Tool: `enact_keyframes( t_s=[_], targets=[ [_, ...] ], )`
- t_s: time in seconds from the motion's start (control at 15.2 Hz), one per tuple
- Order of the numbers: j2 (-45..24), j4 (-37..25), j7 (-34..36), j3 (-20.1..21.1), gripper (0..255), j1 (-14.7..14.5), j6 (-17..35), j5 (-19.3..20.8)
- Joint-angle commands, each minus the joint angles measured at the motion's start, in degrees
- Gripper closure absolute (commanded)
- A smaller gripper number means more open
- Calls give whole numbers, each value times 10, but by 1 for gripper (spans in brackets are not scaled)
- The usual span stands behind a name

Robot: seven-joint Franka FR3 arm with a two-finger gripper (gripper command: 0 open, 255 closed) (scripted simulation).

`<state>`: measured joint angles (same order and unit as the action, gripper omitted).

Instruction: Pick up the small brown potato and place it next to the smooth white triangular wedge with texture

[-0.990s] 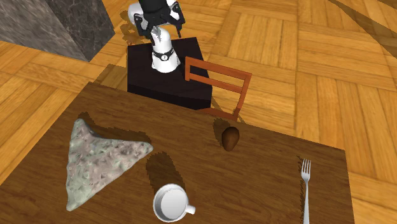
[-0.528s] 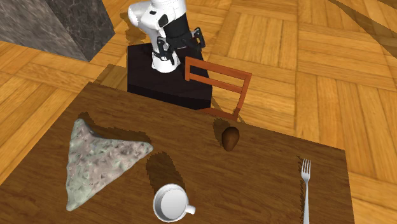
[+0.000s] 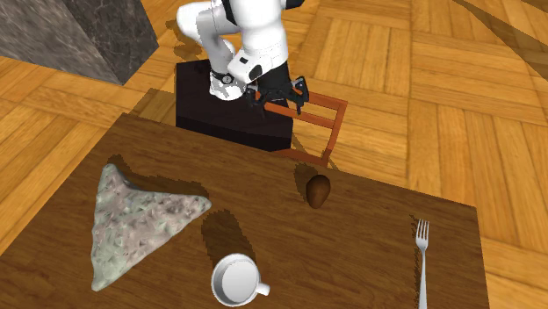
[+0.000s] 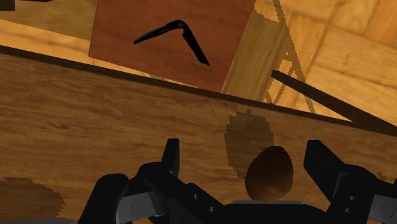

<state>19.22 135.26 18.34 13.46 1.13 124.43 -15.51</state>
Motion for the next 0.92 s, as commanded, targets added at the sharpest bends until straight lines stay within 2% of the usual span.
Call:
enact_keyframes(
  t_s=[0.0,0.46,0.86],
  targets=[
    [-48,-23,33,15,0,3,31,4],
    [-205,-112,153,46,0,5,116,51],
    [-340,-217,256,38,0,-17,155,109]
  ],
)
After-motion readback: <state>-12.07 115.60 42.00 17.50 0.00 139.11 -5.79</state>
